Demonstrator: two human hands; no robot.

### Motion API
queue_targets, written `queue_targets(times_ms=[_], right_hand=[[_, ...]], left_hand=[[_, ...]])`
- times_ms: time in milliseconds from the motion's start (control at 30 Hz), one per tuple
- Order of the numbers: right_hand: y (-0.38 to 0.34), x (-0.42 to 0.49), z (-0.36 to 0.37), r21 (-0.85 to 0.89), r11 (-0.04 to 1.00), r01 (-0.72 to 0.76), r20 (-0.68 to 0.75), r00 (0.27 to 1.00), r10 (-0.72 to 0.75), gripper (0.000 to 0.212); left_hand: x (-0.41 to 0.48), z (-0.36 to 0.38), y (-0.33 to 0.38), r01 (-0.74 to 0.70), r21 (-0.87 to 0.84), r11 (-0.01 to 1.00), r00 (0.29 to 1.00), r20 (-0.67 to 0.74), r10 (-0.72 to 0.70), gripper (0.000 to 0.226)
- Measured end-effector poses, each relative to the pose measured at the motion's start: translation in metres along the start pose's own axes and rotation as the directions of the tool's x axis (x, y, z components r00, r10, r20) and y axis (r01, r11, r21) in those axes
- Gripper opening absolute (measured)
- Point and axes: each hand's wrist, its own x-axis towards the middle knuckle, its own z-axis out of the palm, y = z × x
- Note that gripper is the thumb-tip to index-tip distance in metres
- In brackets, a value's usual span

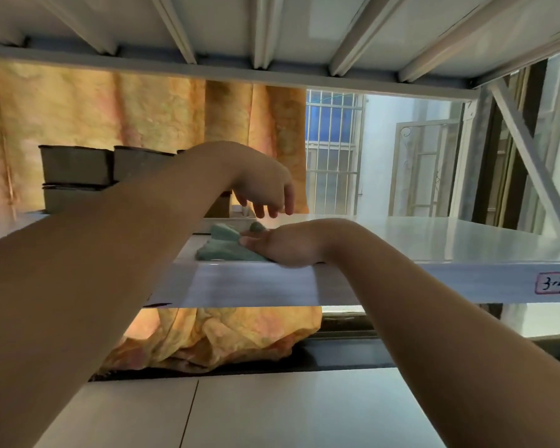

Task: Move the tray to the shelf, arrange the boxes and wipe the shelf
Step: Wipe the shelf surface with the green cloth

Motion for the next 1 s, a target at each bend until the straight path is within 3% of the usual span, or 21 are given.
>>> queue_targets(times_ms=[300,600,1000], right_hand=[[-0.061,0.029,0.006,-0.053,0.997,0.057,-0.064,0.996,-0.06,0.059],[-0.102,0.045,0.009,-0.017,0.981,0.194,-0.056,0.979,-0.195,0.047],[-0.089,0.052,0.014,0.055,0.982,0.179,-0.043,0.983,-0.176,0.057]], left_hand=[[-0.034,0.001,-0.037,0.089,-0.014,0.996,0.996,-0.021,-0.089,0.022],[-0.069,-0.004,-0.068,0.155,-0.065,0.986,0.986,-0.058,-0.159,0.02],[-0.08,0.031,-0.085,0.129,-0.128,0.983,0.982,-0.122,-0.144,0.024]])
